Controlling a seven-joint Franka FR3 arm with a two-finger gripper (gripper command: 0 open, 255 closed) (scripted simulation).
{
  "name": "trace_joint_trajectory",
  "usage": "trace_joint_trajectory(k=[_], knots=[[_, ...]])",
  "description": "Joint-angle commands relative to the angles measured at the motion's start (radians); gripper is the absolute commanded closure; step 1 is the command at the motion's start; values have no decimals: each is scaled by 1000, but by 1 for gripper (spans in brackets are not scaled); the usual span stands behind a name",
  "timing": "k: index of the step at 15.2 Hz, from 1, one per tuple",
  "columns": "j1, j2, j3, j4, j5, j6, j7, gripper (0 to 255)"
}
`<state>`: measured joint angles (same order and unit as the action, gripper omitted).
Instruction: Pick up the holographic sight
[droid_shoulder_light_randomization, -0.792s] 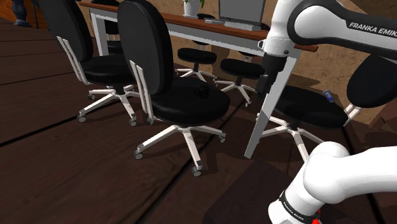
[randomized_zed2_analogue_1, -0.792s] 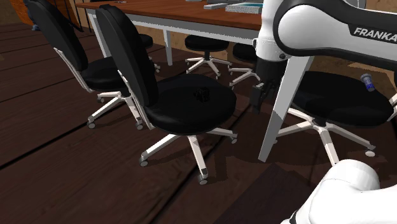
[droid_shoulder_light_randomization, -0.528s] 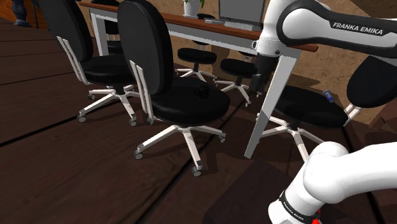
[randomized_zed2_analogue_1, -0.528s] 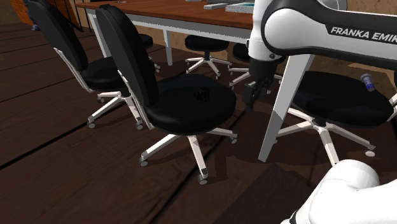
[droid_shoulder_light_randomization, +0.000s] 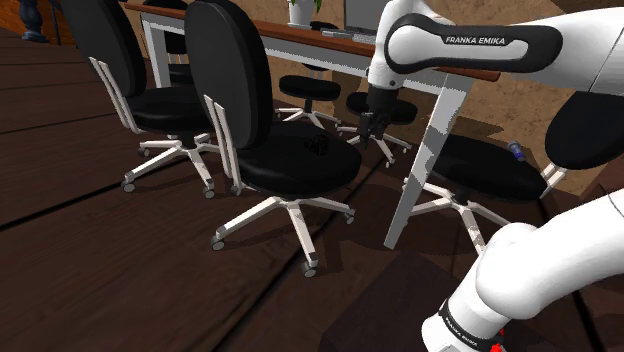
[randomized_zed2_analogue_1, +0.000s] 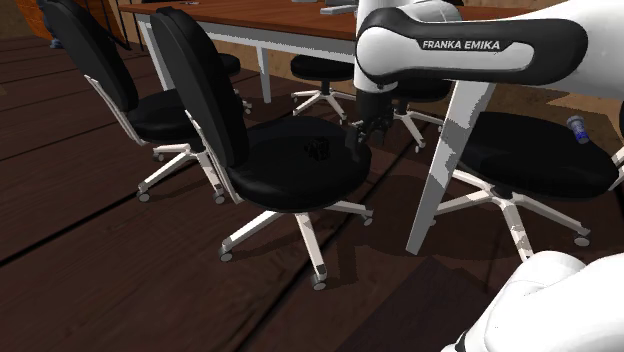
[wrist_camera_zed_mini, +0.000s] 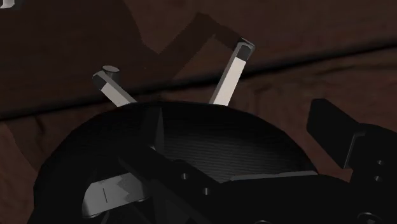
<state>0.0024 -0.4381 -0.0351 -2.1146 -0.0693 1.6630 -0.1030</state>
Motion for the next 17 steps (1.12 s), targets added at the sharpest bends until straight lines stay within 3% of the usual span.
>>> trace_joint_trajectory(k=[1,10,17], knots=[[-1,79,-4,58,6,24,4,0],[-16,424,-31,351,40,85,2,0],[-38,720,-44,685,81,53,-4,0]])
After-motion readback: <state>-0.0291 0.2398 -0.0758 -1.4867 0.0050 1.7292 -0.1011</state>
